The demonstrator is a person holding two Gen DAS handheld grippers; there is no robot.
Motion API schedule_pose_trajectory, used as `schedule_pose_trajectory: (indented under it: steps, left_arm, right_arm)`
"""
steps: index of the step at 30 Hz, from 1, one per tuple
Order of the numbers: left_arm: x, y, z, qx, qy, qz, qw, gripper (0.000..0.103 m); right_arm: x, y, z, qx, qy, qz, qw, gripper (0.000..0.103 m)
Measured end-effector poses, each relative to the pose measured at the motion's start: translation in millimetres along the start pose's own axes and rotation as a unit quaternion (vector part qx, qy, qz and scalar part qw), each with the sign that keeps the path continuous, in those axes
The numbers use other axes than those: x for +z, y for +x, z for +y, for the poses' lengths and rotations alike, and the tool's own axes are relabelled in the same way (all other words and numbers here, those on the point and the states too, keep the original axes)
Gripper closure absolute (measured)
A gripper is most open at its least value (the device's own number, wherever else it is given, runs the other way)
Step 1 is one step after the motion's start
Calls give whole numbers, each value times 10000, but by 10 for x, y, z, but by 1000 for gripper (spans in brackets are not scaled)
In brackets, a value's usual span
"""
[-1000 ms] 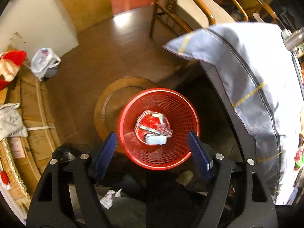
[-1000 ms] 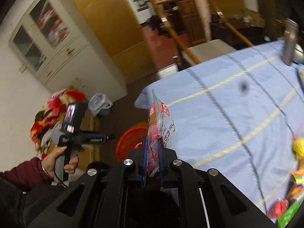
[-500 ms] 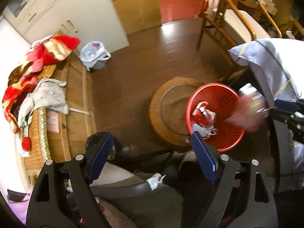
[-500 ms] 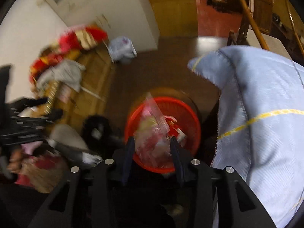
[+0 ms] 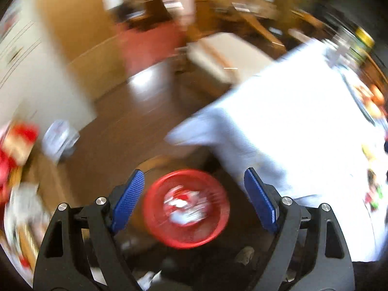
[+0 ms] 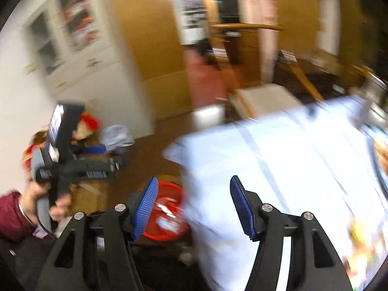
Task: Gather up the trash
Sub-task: 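Return to the table and grasp the red jelly cup with the left tool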
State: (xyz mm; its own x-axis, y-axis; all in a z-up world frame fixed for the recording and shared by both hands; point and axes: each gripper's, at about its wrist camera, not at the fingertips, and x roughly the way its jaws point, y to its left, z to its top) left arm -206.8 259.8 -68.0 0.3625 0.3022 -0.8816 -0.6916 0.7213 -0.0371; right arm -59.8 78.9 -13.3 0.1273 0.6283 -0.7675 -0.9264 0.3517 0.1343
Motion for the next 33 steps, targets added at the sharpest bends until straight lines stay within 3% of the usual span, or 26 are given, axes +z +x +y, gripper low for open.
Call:
schedule_pose_trajectory:
  steps: [2, 4, 6, 7, 9, 10, 12, 13, 15, 17, 18, 21, 26, 29, 33]
  left_arm:
    - [170, 85, -591, -386, 731, -8, 9966, 21]
    - [264, 129, -1168, -764, 1402, -20, 9872, 21]
    - [328, 99, -1979, -1280, 2281, -59, 9652, 21]
    - [331, 76, -2202, -1412, 2501, -76, 9578, 21]
    - [264, -41, -2871, -1832, 3181, -129, 9301, 21]
    - [217, -105, -3140, -1992, 3443, -144, 9174, 21]
    - [27, -262, -3665, -2379, 4005, -185, 8847, 18]
    - [-43, -289, -3811, -2463, 4170, -192, 8747, 17]
    - [-341, -337, -4112, -2599, 4602, -164, 8488, 15]
    - [-596, -275, -4289, -2570, 4989, -85, 8276, 14]
    - [-711, -211, -4321, -2507, 5129, -47, 8210, 14]
    - [-890, 2, -4357, -2257, 5351, 64, 8141, 14]
    - [-850, 393, -4326, -1952, 5209, 361, 8302, 14]
    - [-762, 536, -4300, -1892, 5057, 506, 8402, 14]
    - [-708, 647, -4330, -2085, 4895, 648, 8442, 19]
  right_arm:
    - [-332, -353, -366, -648, 688, -123, 9954, 42]
    - [-614, -755, -655, -1186, 1345, -372, 9831, 42]
    - [-1012, -1266, -911, -1864, 2152, -716, 9559, 42]
    - [-1174, -1428, -969, -2074, 2431, -821, 9440, 42]
    - [-1666, -1835, -1077, -2550, 3235, -1093, 9046, 41]
    - [-1860, -1950, -1110, -2661, 3514, -1191, 8897, 40]
    - [-2353, -2188, -1103, -2840, 4281, -1432, 8459, 40]
    - [-2571, -2264, -1073, -2901, 4601, -1484, 8259, 40]
    - [-2874, -2350, -1002, -3060, 5012, -1576, 7939, 40]
    - [-3122, -2468, -940, -3219, 5250, -1681, 7697, 40]
    - [-3209, -2519, -877, -3309, 5331, -1706, 7598, 40]
    - [-3373, -2588, -706, -3541, 5484, -1727, 7376, 37]
    - [-3559, -2620, -625, -3655, 5709, -1682, 7156, 36]
    - [-3558, -2596, -655, -3609, 5775, -1630, 7139, 36]
    - [-3430, -2509, -720, -3504, 5692, -1460, 7293, 36]
